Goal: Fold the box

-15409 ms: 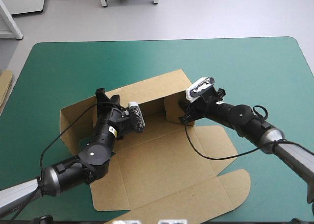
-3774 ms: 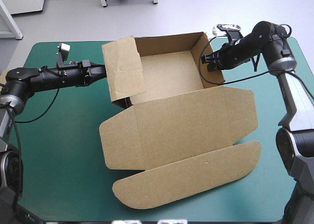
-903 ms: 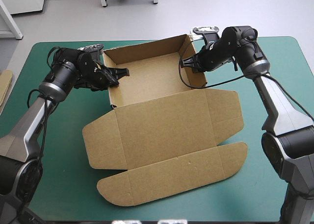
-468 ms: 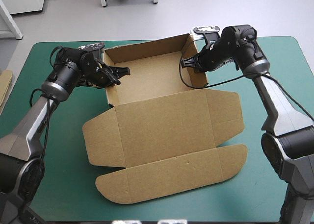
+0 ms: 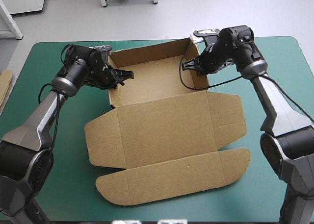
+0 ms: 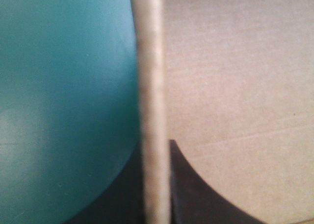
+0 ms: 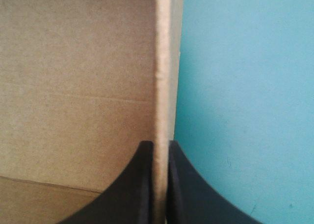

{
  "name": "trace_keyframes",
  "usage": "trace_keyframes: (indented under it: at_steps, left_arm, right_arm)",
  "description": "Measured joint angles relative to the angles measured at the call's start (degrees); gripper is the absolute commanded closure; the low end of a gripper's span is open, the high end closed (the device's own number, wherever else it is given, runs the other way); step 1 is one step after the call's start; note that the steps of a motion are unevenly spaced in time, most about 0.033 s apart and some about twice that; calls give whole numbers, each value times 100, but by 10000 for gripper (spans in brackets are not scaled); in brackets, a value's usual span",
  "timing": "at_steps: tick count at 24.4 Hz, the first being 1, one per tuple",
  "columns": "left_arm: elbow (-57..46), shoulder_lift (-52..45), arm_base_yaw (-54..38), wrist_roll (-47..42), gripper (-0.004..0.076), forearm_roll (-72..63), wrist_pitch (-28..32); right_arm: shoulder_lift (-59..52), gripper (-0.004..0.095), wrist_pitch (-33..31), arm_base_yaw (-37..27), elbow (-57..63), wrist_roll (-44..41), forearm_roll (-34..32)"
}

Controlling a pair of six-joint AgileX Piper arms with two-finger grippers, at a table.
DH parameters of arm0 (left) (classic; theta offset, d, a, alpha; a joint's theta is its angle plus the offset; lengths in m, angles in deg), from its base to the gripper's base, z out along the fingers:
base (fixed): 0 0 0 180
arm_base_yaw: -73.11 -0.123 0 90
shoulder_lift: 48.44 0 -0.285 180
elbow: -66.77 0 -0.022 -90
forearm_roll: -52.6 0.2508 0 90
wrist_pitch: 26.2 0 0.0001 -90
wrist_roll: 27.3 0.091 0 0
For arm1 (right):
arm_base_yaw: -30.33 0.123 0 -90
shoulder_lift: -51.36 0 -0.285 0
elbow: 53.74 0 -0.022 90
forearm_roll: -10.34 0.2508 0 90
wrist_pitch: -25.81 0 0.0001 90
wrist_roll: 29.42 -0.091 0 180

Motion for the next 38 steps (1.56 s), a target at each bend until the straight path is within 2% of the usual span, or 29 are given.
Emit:
trace_keyframes:
  at_steps: [14,38]
  left_arm:
    - [1087,862,17,374,732,126,-554]
    - [1175,1846,45,639,732,-118,-537]
  right_arm:
    - [0,911,231,0,591,-226,-64]
    - [477,911,283,0,969,-283,-222]
